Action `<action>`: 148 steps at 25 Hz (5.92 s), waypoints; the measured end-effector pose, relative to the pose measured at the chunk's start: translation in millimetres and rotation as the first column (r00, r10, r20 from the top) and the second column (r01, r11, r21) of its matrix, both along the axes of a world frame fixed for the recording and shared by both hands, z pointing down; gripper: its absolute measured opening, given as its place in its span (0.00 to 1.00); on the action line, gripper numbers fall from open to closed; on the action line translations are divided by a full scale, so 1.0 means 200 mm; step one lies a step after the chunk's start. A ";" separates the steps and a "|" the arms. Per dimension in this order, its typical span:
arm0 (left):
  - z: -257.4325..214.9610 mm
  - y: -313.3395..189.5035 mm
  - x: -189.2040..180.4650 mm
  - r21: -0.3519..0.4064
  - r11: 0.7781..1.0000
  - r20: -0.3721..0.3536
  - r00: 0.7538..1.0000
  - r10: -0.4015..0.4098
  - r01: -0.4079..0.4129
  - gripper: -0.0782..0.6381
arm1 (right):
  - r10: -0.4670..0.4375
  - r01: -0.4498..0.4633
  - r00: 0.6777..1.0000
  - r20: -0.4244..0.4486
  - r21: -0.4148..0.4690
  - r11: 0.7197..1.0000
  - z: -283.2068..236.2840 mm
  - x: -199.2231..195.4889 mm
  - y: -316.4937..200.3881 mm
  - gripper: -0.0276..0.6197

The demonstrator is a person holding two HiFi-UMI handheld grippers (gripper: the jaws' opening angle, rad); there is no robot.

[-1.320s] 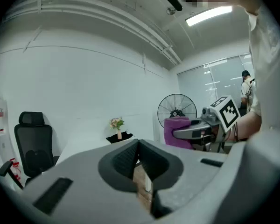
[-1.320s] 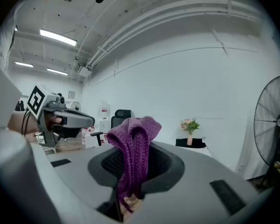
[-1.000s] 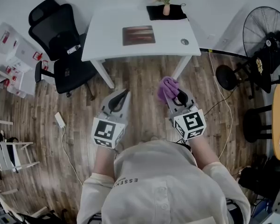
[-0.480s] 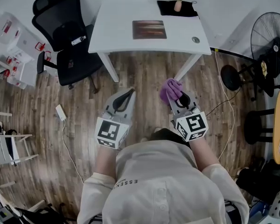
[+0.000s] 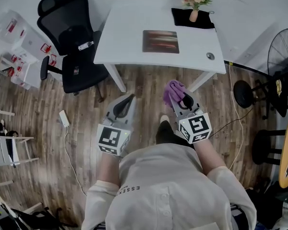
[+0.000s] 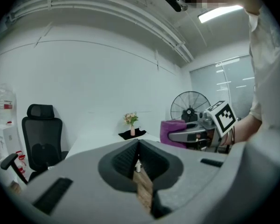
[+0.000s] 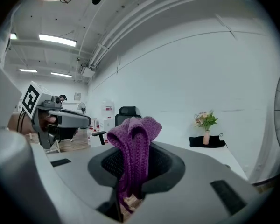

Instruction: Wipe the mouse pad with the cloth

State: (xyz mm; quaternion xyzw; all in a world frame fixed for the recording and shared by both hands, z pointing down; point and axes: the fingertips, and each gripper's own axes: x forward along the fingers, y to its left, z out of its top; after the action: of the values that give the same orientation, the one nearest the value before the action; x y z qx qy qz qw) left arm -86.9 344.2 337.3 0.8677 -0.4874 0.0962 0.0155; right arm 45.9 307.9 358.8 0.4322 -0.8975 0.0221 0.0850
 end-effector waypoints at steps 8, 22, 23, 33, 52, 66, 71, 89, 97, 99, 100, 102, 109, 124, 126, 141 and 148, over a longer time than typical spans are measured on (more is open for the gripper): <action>-0.07 -0.61 0.05 0.021 0.995 -0.010 0.995 -0.095 0.096 0.11 | -0.078 0.078 0.997 -0.015 0.008 0.997 -0.07 0.08 -0.65 0.19; 0.06 -1.38 0.14 -0.055 0.995 0.011 0.997 -0.083 0.083 0.11 | -0.106 0.104 0.994 -0.016 -0.109 0.989 0.10 0.12 -1.42 0.19; 0.07 -1.44 0.13 -0.057 0.995 0.010 0.997 -0.076 0.076 0.11 | -0.104 0.101 0.994 -0.020 -0.120 0.988 0.11 0.10 -1.47 0.19; 0.18 -2.04 -0.12 -0.092 0.995 -0.005 1.000 0.031 -0.031 0.11 | -0.087 0.058 0.992 -0.087 -0.295 0.954 0.35 -0.21 -1.98 0.19; 0.52 -2.56 -0.53 -0.159 0.975 -0.024 0.988 0.150 -0.152 0.11 | -0.138 -0.017 0.973 -0.186 -0.653 0.757 1.04 -0.73 -2.47 0.19; 0.60 -2.56 -0.46 -0.222 0.972 -0.001 0.997 0.083 -0.081 0.11 | -0.249 0.088 0.962 -0.113 -0.735 0.672 1.18 -0.72 -2.52 0.19; 0.60 -2.56 -0.35 -0.229 0.969 0.011 0.996 0.094 -0.088 0.11 | -0.233 0.092 0.969 -0.086 -0.747 0.658 1.18 -0.64 -2.54 0.19; 0.58 -2.61 0.05 -0.231 0.969 0.019 0.995 0.095 -0.088 0.11 | -0.163 0.044 0.983 -0.083 -0.758 0.650 1.19 -0.15 -2.57 0.19; 0.59 -2.62 0.20 -0.235 0.966 0.027 0.992 0.121 -0.112 0.11 | -0.114 -0.004 0.988 -0.102 -0.762 0.647 1.19 0.11 -2.58 0.20; 0.59 -2.62 0.23 -0.237 0.965 0.027 0.992 0.125 -0.115 0.11 | -0.102 -0.017 0.989 -0.109 -0.762 0.647 1.19 0.16 -2.58 0.20; 0.59 -2.62 0.25 -0.239 0.964 0.027 0.991 0.128 -0.118 0.11 | -0.096 -0.024 0.989 -0.112 -0.763 0.646 1.20 0.19 -2.58 0.20; 0.60 -2.61 0.27 -0.241 0.963 0.029 0.991 0.133 -0.123 0.11 | -0.083 -0.038 0.990 -0.118 -0.764 0.644 1.20 0.24 -2.58 0.20; 0.60 -2.58 0.30 -0.248 0.961 0.028 0.991 0.131 -0.120 0.11 | -0.040 -0.092 0.988 -0.151 -0.770 0.631 1.20 0.38 -2.58 0.20; 0.55 -2.56 0.08 -0.221 0.968 0.021 0.991 0.130 -0.122 0.11 | -0.092 -0.036 0.988 -0.128 -0.750 0.660 1.00 0.04 -2.47 0.20; 0.56 -2.56 0.00 -0.225 0.969 0.019 0.994 0.111 -0.104 0.11 | -0.128 -0.001 0.986 -0.110 -0.761 0.649 1.01 -0.08 -2.42 0.20; 0.67 -2.55 -0.38 -0.272 0.961 0.029 0.997 0.066 -0.055 0.11 | -0.263 0.109 0.963 -0.057 -0.811 0.575 1.16 -0.73 -2.27 0.20; 0.68 -2.56 -0.40 -0.279 0.958 0.024 0.997 0.071 -0.061 0.11 | -0.253 0.101 0.966 -0.059 -0.813 0.574 1.19 -0.71 -2.27 0.20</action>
State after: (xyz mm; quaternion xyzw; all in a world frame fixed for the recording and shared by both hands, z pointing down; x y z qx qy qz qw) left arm -167.8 -167.9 473.7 0.8710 -0.4400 0.1787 0.1257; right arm -96.1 -146.1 597.2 0.2554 -0.8187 0.3787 0.3480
